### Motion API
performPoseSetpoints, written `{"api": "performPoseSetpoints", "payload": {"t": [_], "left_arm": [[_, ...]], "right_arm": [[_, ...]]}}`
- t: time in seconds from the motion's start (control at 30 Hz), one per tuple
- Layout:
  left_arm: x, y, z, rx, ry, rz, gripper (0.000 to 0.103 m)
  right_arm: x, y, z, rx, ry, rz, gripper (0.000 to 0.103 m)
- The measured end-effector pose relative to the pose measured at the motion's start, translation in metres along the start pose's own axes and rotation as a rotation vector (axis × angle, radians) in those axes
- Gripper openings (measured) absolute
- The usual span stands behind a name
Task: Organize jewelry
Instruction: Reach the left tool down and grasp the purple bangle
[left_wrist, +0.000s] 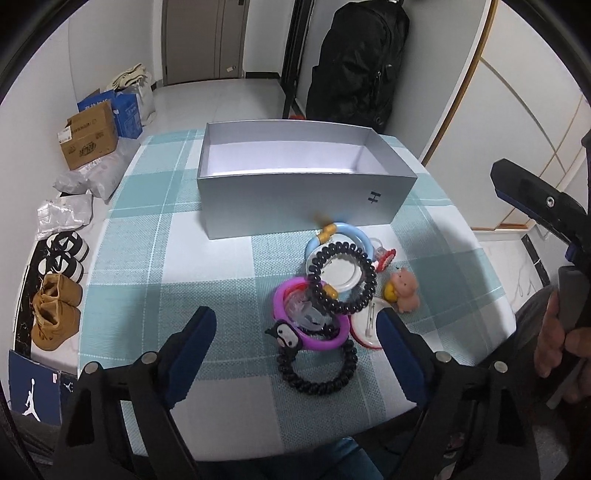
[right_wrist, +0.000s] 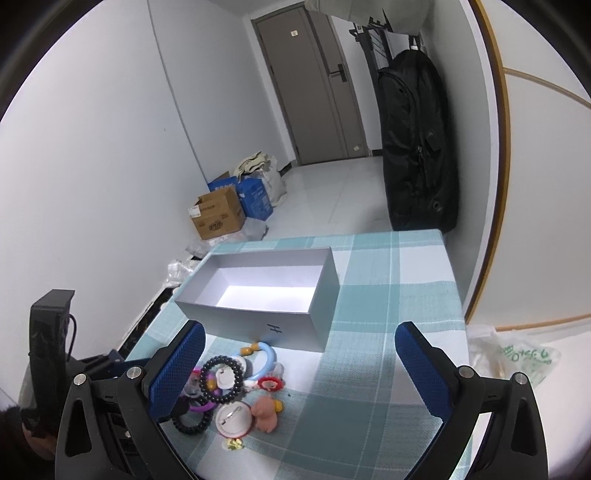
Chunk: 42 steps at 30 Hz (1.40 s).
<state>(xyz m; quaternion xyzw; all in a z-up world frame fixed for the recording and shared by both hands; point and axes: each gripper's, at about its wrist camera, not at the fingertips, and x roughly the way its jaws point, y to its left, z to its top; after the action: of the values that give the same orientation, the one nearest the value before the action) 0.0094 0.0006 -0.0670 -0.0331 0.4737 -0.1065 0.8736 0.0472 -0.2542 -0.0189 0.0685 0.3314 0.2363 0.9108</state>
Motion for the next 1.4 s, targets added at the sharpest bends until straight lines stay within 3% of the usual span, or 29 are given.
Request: {"api": "performPoseSetpoints", "payload": {"t": [0.13, 0.23, 0.33, 0.5, 0.63, 1.1, 1.13, 1.17, 1.4], "left_arm": [[0.001, -0.007, 0.008, 0.049, -0.033, 0.007, 0.083], [0.008, -0.013, 0.008, 0.096, -0.012, 0.017, 0.083], [0.007, -0.008, 0.002, 0.075, 0.006, -0.007, 0.081], [0.008, -0.002, -0.001, 0.090, 0.013, 0.016, 0.077], [0.016, -0.003, -0.001, 0.115, 0.042, 0.019, 0.061], [0.021, -0.023, -0.009, 0.336, 0.062, 0.063, 0.061], [0.020, -0.024, -0.009, 0.346, 0.059, 0.065, 0.059], [0.019, -0.024, -0.008, 0.355, 0.056, 0.065, 0.050], [0.017, -0.024, -0.006, 0.353, 0.061, 0.047, 0.046]], "right_arm": [[0.003, -0.004, 0.000, 0.024, 0.010, 0.008, 0.103], [0.005, -0.006, 0.001, 0.035, 0.017, 0.010, 0.103], [0.008, -0.008, 0.000, 0.029, 0.040, 0.013, 0.103], [0.012, -0.010, 0.000, 0.044, 0.055, 0.030, 0.103], [0.015, -0.007, 0.000, 0.038, 0.063, 0.045, 0.103], [0.014, -0.010, 0.003, 0.058, 0.059, 0.067, 0.103], [0.014, -0.011, 0.003, 0.061, 0.059, 0.068, 0.103], [0.014, -0.011, 0.003, 0.065, 0.058, 0.071, 0.103], [0.012, -0.011, 0.001, 0.063, 0.060, 0.069, 0.103]]}}
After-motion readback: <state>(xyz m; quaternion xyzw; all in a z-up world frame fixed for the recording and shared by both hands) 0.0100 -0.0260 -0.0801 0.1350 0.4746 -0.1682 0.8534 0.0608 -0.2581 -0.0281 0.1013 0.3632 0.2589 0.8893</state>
